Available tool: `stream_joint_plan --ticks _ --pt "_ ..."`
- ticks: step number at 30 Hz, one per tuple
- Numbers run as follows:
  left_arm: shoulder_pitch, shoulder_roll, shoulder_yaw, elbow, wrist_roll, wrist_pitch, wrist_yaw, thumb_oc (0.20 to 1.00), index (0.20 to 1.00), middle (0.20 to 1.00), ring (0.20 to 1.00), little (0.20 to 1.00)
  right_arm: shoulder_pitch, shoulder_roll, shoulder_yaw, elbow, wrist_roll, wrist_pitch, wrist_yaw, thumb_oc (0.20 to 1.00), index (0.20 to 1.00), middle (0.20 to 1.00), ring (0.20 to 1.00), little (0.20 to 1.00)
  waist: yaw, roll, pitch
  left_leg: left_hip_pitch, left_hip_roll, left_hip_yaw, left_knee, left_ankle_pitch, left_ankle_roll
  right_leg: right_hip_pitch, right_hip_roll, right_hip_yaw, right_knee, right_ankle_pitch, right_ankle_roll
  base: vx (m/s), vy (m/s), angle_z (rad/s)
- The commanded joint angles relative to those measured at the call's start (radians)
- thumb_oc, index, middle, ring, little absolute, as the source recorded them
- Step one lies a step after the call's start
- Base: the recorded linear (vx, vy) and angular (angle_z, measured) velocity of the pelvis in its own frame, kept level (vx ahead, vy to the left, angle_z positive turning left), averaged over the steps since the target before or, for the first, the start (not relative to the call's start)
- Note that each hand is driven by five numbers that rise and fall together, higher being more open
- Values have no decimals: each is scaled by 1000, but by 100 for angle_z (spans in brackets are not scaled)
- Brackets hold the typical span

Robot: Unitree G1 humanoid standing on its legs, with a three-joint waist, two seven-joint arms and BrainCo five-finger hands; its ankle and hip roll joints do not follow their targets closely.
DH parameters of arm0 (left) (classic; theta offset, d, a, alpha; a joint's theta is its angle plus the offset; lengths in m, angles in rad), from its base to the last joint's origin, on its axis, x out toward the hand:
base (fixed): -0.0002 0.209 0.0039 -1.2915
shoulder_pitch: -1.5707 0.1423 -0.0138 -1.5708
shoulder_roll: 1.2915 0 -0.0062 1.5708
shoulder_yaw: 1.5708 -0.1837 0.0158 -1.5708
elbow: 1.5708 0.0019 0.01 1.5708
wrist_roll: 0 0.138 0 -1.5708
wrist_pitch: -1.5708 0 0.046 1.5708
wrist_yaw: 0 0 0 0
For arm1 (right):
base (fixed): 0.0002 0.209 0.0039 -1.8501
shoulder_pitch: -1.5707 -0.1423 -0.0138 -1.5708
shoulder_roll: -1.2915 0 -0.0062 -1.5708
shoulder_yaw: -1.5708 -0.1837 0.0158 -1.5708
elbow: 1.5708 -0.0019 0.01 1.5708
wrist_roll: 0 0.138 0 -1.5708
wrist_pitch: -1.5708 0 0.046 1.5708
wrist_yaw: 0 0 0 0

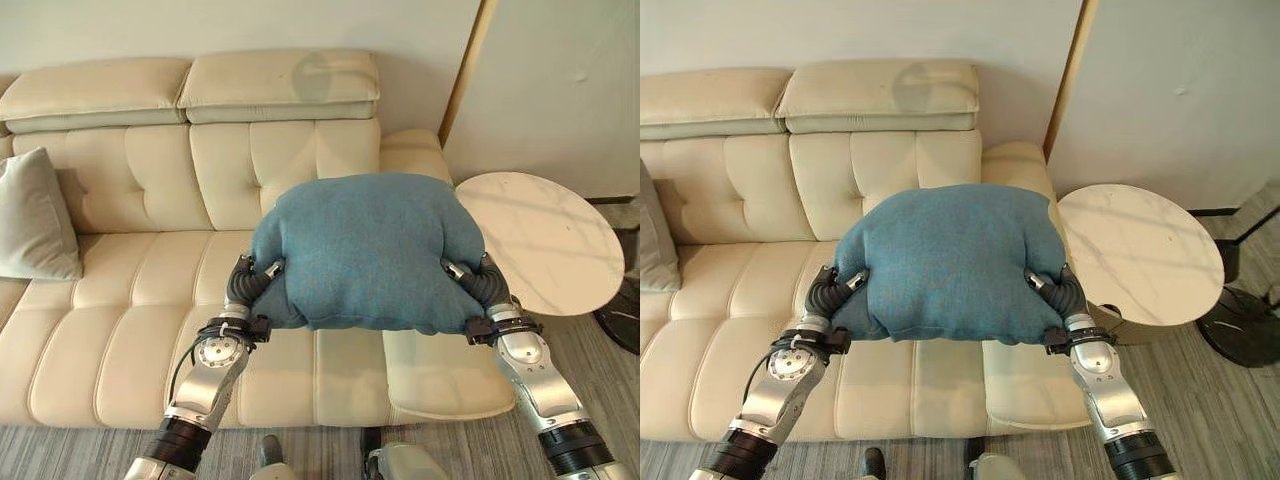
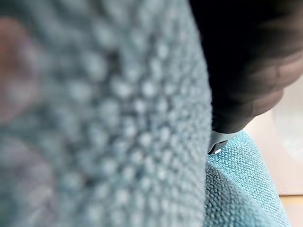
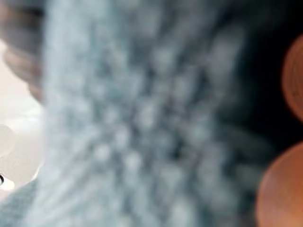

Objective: Pick up all the scattered cushions and arrange them neatly on the sofa.

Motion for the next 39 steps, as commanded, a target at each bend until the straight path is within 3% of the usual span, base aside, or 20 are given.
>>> stream_joint_plan --ticks 1,5,13,19,20,24,31,32,33,34,35,37,39 --pt "-102 38 -27 -69 71 -118 -21 200 200 200 200 200 -68 52 45 -72 -29 -88 15 200 200 200 200 200 11 -18 -56 -4 -62 30 41 -46 20 13 -184 45 -115 38 187 -100 256 -70" --pt "-154 72 -31 -29 95 -123 -3 200 200 200 200 200 -113 100 65 -38 -4 -96 10 200 200 200 200 200 18 -28 -35 -43 -95 69 50 -62 46 -51 -210 83 -131 91 205 -88 135 -57" --pt "-297 111 -71 69 132 -130 60 200 200 200 200 200 -313 159 136 57 3 -118 -68 200 200 200 200 200 41 -35 -7 -140 -119 94 50 -55 58 -158 -225 83 -176 166 224 -62 42 -9" --pt "-675 162 -171 244 132 -172 202 200 200 200 200 200 -692 188 193 156 -54 -164 -234 200 200 200 200 200 68 -24 21 -274 -127 55 42 -3 43 -272 -235 69 -187 202 227 -41 -39 7" --pt "-826 180 -207 309 132 -186 244 200 200 200 200 200 -837 176 201 207 -89 -175 -302 200 200 200 200 200 80 -19 26 -307 -127 41 27 19 35 -299 -233 59 -191 208 230 -13 -66 23" --pt "-1039 221 -252 401 138 -213 305 200 200 200 200 200 -1090 110 222 305 -147 -173 -395 200 200 200 200 200 109 -13 25 -352 -128 13 -26 59 24 -346 -228 42 -212 221 243 2 -53 19" --pt "-1223 293 -288 562 131 -205 350 200 200 200 200 200 -1297 52 265 459 -165 -167 -488 200 200 200 200 200 134 -8 22 -421 -127 -11 -76 103 8 -425 -217 38 -224 234 257 17 -26 7" --pt "-1259 300 -308 638 110 -187 331 376 376 376 376 376 -1309 38 282 538 -123 -165 -475 200 200 200 200 200 138 -3 26 -453 -127 -20 -77 112 2 -453 -214 36 -226 239 260 -16 -31 6" --pt "-1262 300 -309 641 109 -188 330 586 586 586 586 586 -1311 37 282 540 -122 -167 -474 376 376 376 376 376 138 -3 25 -455 -127 -20 -77 112 2 -455 -214 36 -226 239 260 -13 -42 12" --pt "-1267 305 -321 671 99 -176 315 1000 1000 1000 1000 1000 -1313 27 296 584 -101 -155 -467 950 950 950 950 950 140 0 28 -470 -125 -24 -77 119 -2 -468 -213 32 -226 241 261 -20 -31 16" --pt "-1274 323 -339 719 96 -149 291 1000 1000 1000 1000 1000 -1288 24 311 635 -57 -137 -425 1000 1000 1000 1000 1000 144 7 44 -500 -124 -28 -77 131 -8 -491 -211 29 -226 245 263 -29 -41 16" --pt "-1227 336 -342 771 96 -117 247 1000 1000 1000 1000 1000 -1230 17 339 662 -30 -109 -364 1000 1000 1000 1000 1000 141 12 59 -539 -121 -30 -77 147 -17 -525 -206 28 -226 248 263 -32 -42 10" --pt "-1191 349 -366 810 134 -101 212 1000 1000 1000 1000 1000 -1143 39 350 649 -2 -121 -310 1000 1000 1000 1000 1000 129 15 76 -577 -116 -29 -77 159 -22 -565 -204 31 -226 258 260 -21 -2 9"
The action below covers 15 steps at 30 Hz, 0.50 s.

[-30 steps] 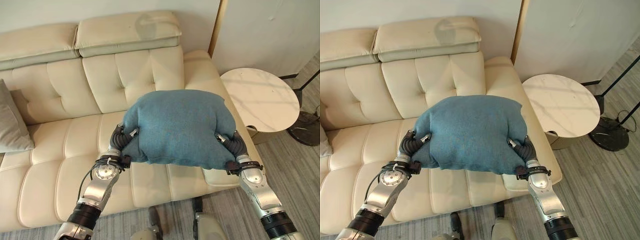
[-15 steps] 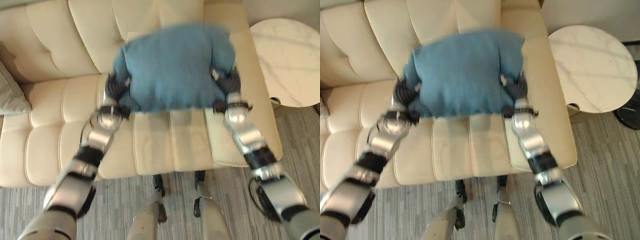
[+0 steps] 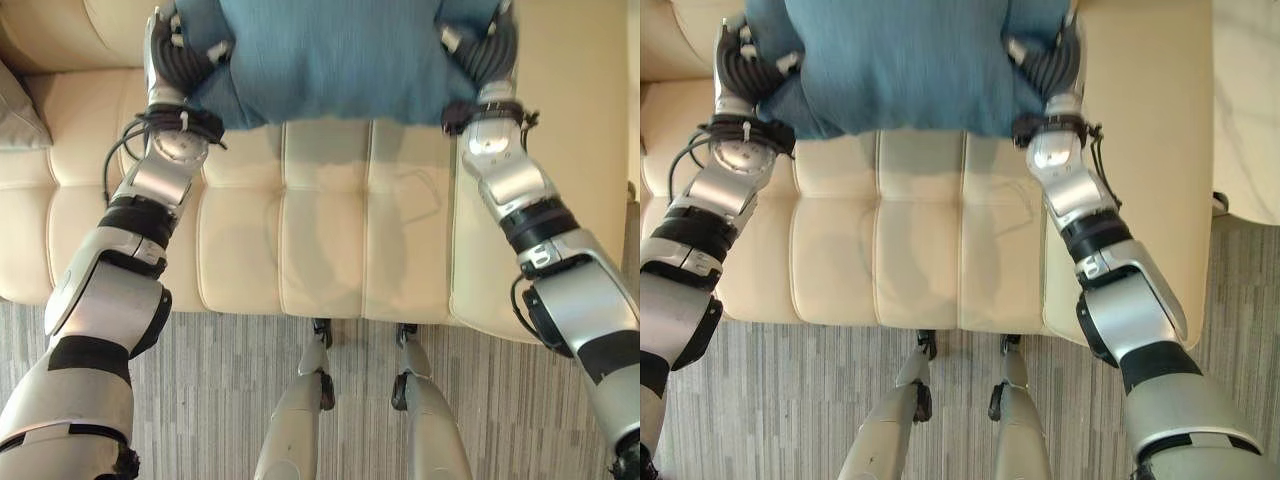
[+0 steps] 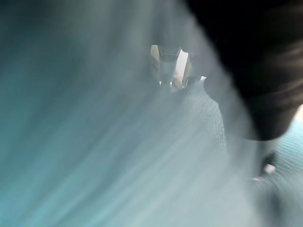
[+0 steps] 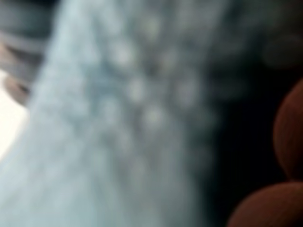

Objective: Pick up all the scattered cushions and arrange them neatly on the sofa.

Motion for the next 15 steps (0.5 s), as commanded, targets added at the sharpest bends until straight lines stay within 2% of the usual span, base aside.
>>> stream_joint_plan --ticks 1,4,8,11,15 --pt "-72 51 -37 -53 73 -25 -41 1000 1000 1000 1000 1000 -36 63 10 -82 27 -61 74 1000 1000 1000 1000 1000 -7 -14 10 32 22 -24 -16 -45 -113 -21 -80 32 -6 2 148 -11 23 4" --pt "64 50 22 -67 76 -19 -73 1000 1000 1000 1000 1000 99 80 -13 -88 31 -55 118 1000 1000 1000 1000 1000 -16 -11 20 -1 26 -20 -16 -38 -114 -57 -80 35 -6 4 144 -5 28 -2" --pt "178 18 87 -36 49 -16 -94 1000 1000 1000 1000 1000 169 79 -24 -75 40 -54 151 1000 1000 1000 1000 1000 -29 -15 26 -36 30 -18 -16 -31 -117 -97 -75 41 -6 12 143 -15 29 -4" --pt "238 16 134 -53 32 -22 -99 1000 1000 1000 1000 1000 192 57 -37 -93 34 -55 158 1000 1000 1000 1000 1000 -32 -23 23 -48 33 -18 -16 -27 -119 -110 -73 40 -6 15 144 -21 -4 -7" --pt "327 32 212 -164 -2 -43 -89 1000 1000 1000 1000 1000 239 6 -81 -175 19 -55 159 1000 1000 1000 1000 1000 -28 -31 12 -32 38 -25 -16 -29 -125 -92 -72 30 -6 9 144 -32 -41 -4"
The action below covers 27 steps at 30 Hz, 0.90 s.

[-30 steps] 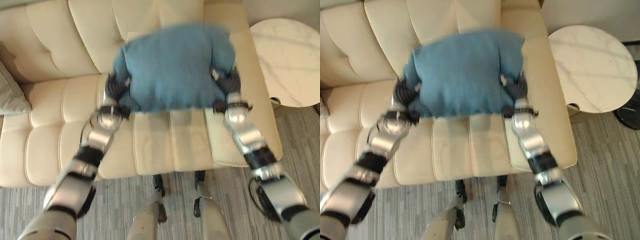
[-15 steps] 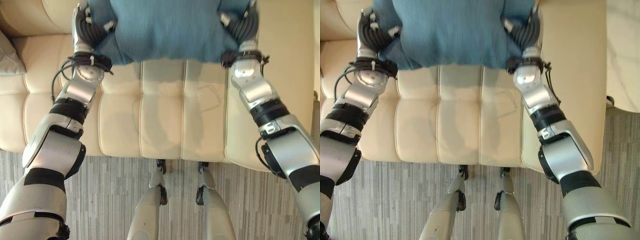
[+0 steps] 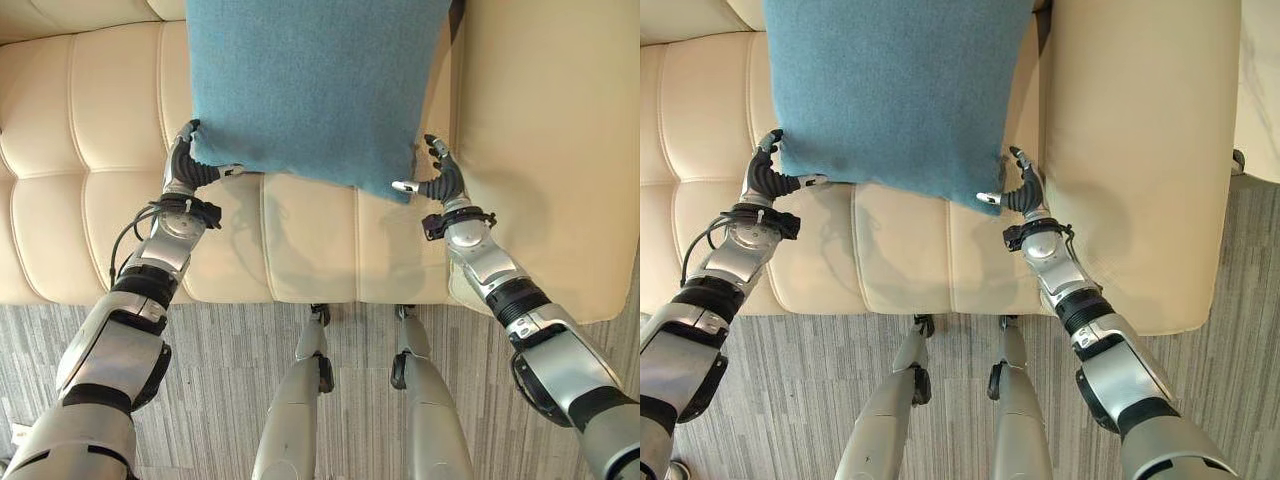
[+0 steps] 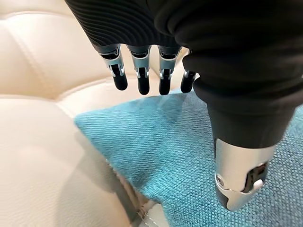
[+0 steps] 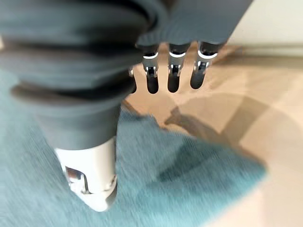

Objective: Pick up all the scattered cushions and arrange them neatly on the sofa.

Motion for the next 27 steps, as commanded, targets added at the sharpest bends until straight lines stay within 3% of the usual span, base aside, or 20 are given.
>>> stream_joint_plan --ticks 1,6,7,14,18,21,22,24,27 --pt "50 63 86 -131 -46 -59 21 1000 1000 1000 1000 1000 -10 -15 -76 -94 -20 -54 8 1000 1000 1000 1000 1000 3 -36 -34 9 38 -36 -9 -34 -128 -31 -75 2 -6 5 144 -29 -62 0" --pt "275 49 226 -401 -65 -92 -8 1000 1000 1000 1000 1000 159 -87 -166 -334 -94 -50 45 1000 1000 1000 1000 1000 16 -51 -62 121 36 -38 -9 -67 -125 86 -79 -18 -6 -24 135 0 -58 4" --pt "391 26 282 -485 -82 -99 -47 1000 1000 1000 1000 1000 267 -111 -207 -439 -131 -53 79 1000 1000 1000 1000 1000 15 -60 -70 185 35 -35 -9 -84 -122 150 -84 -27 -2 -40 132 60 -42 3" --pt "778 -26 391 -572 -11 -47 -193 1000 1000 1000 1000 1000 666 -119 -349 -606 -181 -55 222 1000 1000 1000 1000 1000 -2 -92 -117 407 51 -16 -4 -138 -91 379 -91 -50 12 -98 124 84 -1 7" --pt "976 -90 430 -393 71 17 -278 1000 1000 1000 1000 1000 898 -95 -417 -472 -236 -17 288 1000 1000 1000 1000 1000 -31 -96 -172 536 58 0 44 -192 -72 504 -89 -38 43 -135 124 75 91 -10" --pt "994 -99 431 -358 85 26 -287 1000 1000 1000 1000 1000 917 -90 -417 -439 -249 -6 297 1000 1000 1000 1000 1000 -33 -97 -186 551 57 7 45 -196 -69 515 -89 -35 44 -136 124 20 87 -18" --pt "1044 -138 417 -232 133 46 -309 1000 1000 1000 1000 1000 972 -78 -416 -301 -293 8 300 1000 1000 1000 1000 1000 -42 -97 -215 617 50 20 57 -229 -58 573 -91 -29 52 -150 125 46 125 -30" --pt "1058 -146 412 -202 154 49 -313 1000 1000 1000 1000 1000 980 -79 -407 -258 -328 11 294 1000 1000 1000 1000 1000 -43 -98 -220 633 48 24 62 -238 -54 585 -92 -24 56 -154 127 8 133 -19" --pt "1052 -168 381 -106 196 46 -297 1000 1000 1000 1000 1000 983 -46 -379 -131 -352 26 282 1000 1000 1000 1000 1000 -51 -111 -220 677 24 45 52 -252 -35 594 -103 1 55 -122 136 -101 187 -25"
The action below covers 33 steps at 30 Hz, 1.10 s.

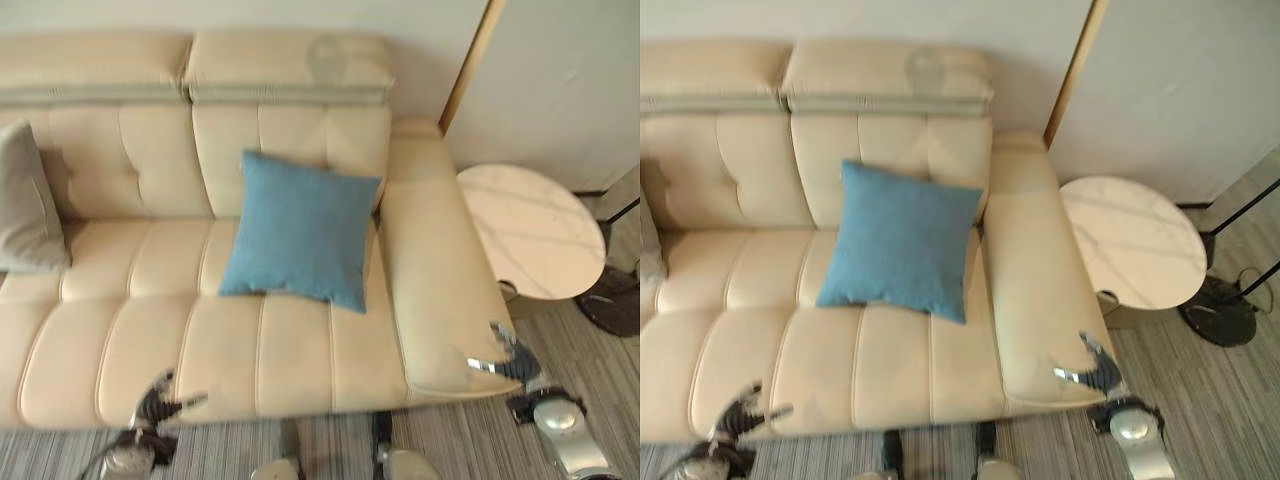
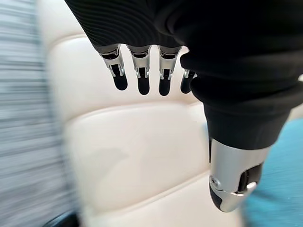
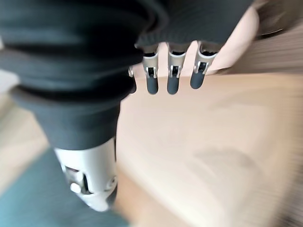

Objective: Pick up all the scattered cushions and arrange them neatly on the sofa.

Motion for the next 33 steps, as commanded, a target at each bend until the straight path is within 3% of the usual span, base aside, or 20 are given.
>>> stream_joint_plan --ticks 1,2,4,5,8,9,10,11,12,13,15,17,19,20,21,22,26,33 --pt "-85 23 5 29 75 -33 18 1000 1000 1000 1000 1000 -86 -4 27 18 -34 -17 -19 1000 1000 1000 1000 1000 0 -11 29 41 14 -4 54 -112 -19 -29 -103 0 57 19 128 -108 98 -22" --pt "-86 23 5 30 75 -33 18 1000 1000 1000 1000 1000 -87 -4 27 19 -34 -17 -20 1000 1000 1000 1000 1000 2 -11 30 42 14 -2 53 -112 -18 -30 -103 2 57 19 129 -152 90 -28" --pt "-105 42 -1 31 83 -45 41 1000 1000 1000 1000 1000 -100 8 37 57 -35 -10 -41 1000 1000 1000 1000 1000 -9 -25 55 19 4 18 53 -100 -14 -81 -111 24 63 111 155 -282 50 -22" --pt "-113 59 -3 12 88 -49 51 1000 1000 1000 1000 1000 -108 17 41 70 -25 -9 -47 1000 1000 1000 1000 1000 -11 -24 71 0 12 25 63 -90 -14 -108 -107 14 72 125 159 -420 43 -40" --pt "-120 101 2 -42 76 -43 62 1000 1000 1000 1000 1000 -95 43 34 88 26 -15 -54 1000 1000 1000 1000 1000 12 -8 92 -57 38 31 62 -36 -10 -84 -89 -44 208 9 121 -404 83 -42" --pt "-113 113 16 -70 64 -40 66 1000 1000 1000 1000 1000 -75 51 31 99 41 -20 -58 1000 1000 1000 1000 1000 32 2 84 -80 51 33 47 -6 -5 -46 -56 -42 345 -80 99 -304 63 -5" --pt "-113 113 16 -70 64 -39 66 1000 1000 1000 1000 1000 -75 51 31 99 41 -20 -58 1000 1000 1000 1000 1000 31 1 85 -80 50 33 47 -6 -5 -47 -58 -41 348 -83 99 -260 28 -6" --pt "-105 112 24 -81 57 -38 67 1000 1000 1000 1000 1000 -66 54 27 102 47 -21 -59 1000 1000 1000 1000 1000 38 2 76 -87 49 32 43 2 -2 -21 -34 -29 392 -124 91 -207 -58 -12" --pt "-99 100 30 -88 41 -32 70 1000 1000 1000 1000 1000 -59 59 19 115 63 -22 -66 1000 1000 1000 1000 1000 56 -7 55 -122 38 28 41 27 -4 44 37 4 424 -181 79 -211 -59 -11" --pt "-99 100 30 -88 41 -31 70 1000 1000 1000 1000 1000 -59 59 19 116 63 -22 -66 1000 1000 1000 1000 1000 58 -5 52 -127 42 29 43 28 -4 41 41 5 420 -176 78 -209 -103 -2" --pt "-94 85 46 -90 23 -34 80 1000 1000 1000 1000 1000 -70 65 20 121 74 -13 -76 1000 1000 1000 1000 1000 85 -28 46 -163 36 44 46 50 -13 122 64 -15 317 -250 43 -234 -134 -5" --pt "-92 74 46 -98 16 -32 85 1000 1000 1000 1000 1000 -87 55 24 125 87 -8 -92 1000 1000 1000 1000 1000 96 -20 40 -210 48 52 44 105 -32 136 109 25 186 -284 5 -279 -158 -27" --pt "-89 63 54 -95 5 -26 87 1000 1000 1000 1000 1000 -108 29 16 140 97 -2 -110 1000 1000 1000 1000 1000 98 5 56 -253 66 18 27 170 -62 123 142 42 115 -266 -19 -327 -151 -20" --pt "-90 62 54 -95 5 -26 87 1000 1000 1000 1000 1000 -108 29 16 140 97 -3 -110 1000 1000 1000 1000 1000 99 8 54 -257 70 18 28 172 -63 120 145 43 114 -263 -21 -519 -104 -17" --pt "-100 55 56 -111 -11 -29 81 1000 1000 1000 1000 1000 -131 3 6 132 99 0 -117 1000 1000 1000 1000 1000 97 11 84 -294 41 -70 88 130 -69 79 131 33 111 -228 -19 -481 -55 -3" --pt "-97 48 54 -120 -14 -31 72 1000 1000 1000 1000 1000 -132 2 0 124 103 -4 -116 1000 1000 1000 1000 1000 87 0 93 -280 19 -97 149 68 -60 64 113 21 106 -206 -11 -564 -66 23" --pt "-98 25 45 -101 -24 -24 49 1000 1000 1000 1000 1000 -128 -5 -1 122 95 -4 -98 1000 1000 1000 1000 1000 51 -27 79 -145 -15 -119 280 -127 -25 43 74 7 91 -154 -5 -185 6 18" --pt "-112 21 -5 -80 19 -8 50 1000 1000 1000 1000 1000 -119 2 -11 153 98 4 -96 1000 1000 1000 1000 1000 13 -10 14 -21 -15 -117 91 -89 -22 53 98 -3 76 -144 1 3 78 21"
